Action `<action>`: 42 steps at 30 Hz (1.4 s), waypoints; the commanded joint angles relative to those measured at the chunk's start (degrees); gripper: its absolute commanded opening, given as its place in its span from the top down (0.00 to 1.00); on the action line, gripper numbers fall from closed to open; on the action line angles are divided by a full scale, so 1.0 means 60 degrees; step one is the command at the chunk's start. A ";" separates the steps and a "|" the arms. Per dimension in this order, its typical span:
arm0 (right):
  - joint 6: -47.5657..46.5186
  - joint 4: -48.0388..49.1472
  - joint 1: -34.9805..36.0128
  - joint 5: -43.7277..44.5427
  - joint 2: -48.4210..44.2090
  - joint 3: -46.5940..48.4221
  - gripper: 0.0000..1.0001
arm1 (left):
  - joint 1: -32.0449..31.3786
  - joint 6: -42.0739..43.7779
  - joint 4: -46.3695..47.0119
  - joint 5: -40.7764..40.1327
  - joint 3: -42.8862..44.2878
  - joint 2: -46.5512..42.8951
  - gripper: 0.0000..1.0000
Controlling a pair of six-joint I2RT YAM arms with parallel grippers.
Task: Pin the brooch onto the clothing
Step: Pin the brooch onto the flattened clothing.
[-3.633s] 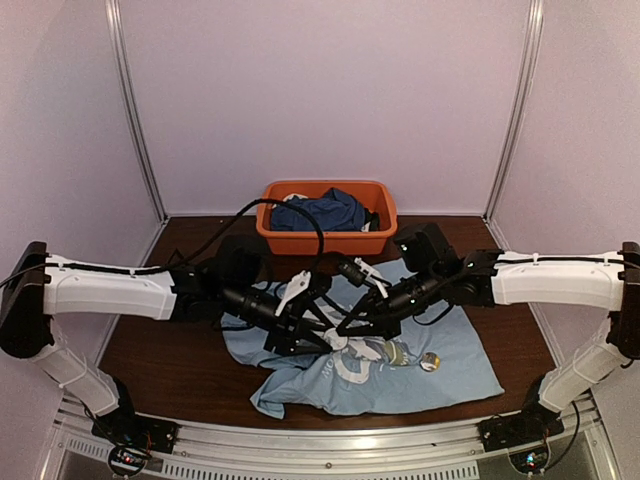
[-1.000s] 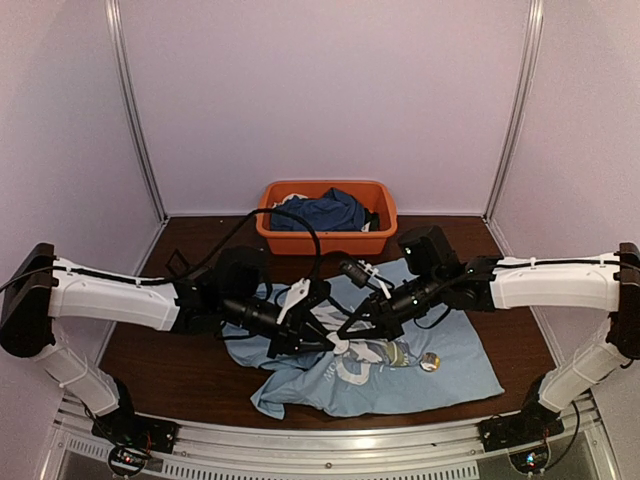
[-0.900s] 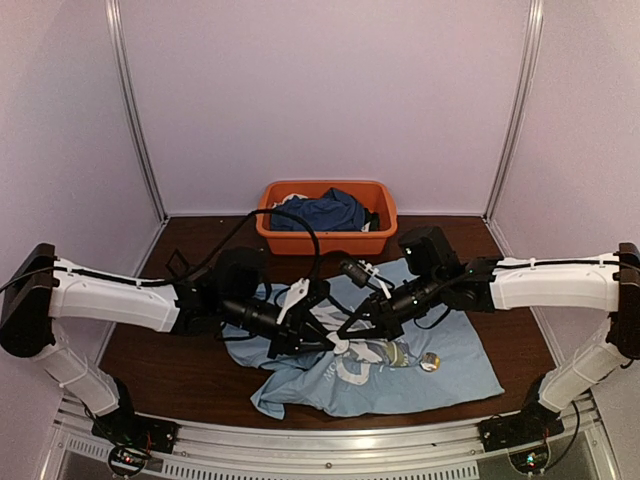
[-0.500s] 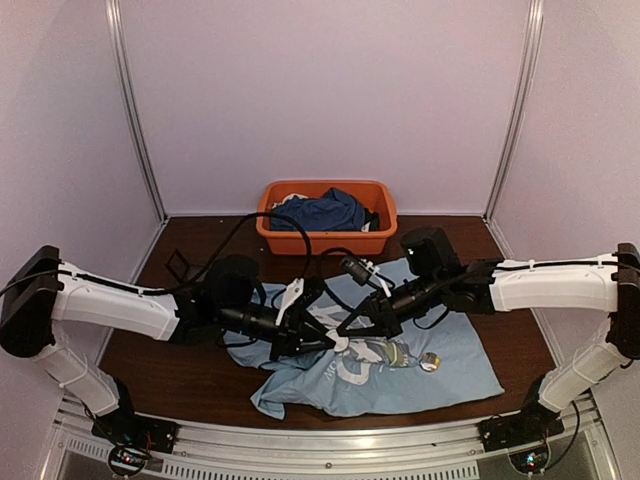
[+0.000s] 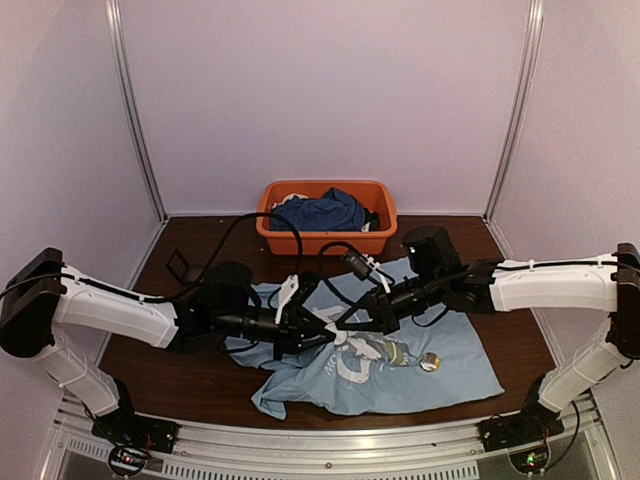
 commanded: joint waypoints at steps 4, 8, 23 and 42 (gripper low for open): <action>0.0239 0.0973 0.0081 -0.0268 -0.0201 0.0015 1.00 | -0.0033 -0.0410 0.0141 -0.1405 -0.0154 -0.0115 0.88; 0.0253 0.0937 0.0082 -0.0201 -0.0232 0.0035 1.00 | -0.0069 -0.0392 -0.0173 -0.1639 -0.0030 -0.0182 0.89; -0.0215 0.0047 -0.0055 0.0013 -0.0115 0.0461 1.00 | -0.0268 0.1105 -0.2560 -0.1076 0.0808 -0.0557 0.85; -0.1414 -0.1579 -0.0082 0.1580 -0.0254 0.0743 1.00 | -0.0165 0.0491 -0.2033 -0.2448 0.0001 -0.1782 0.22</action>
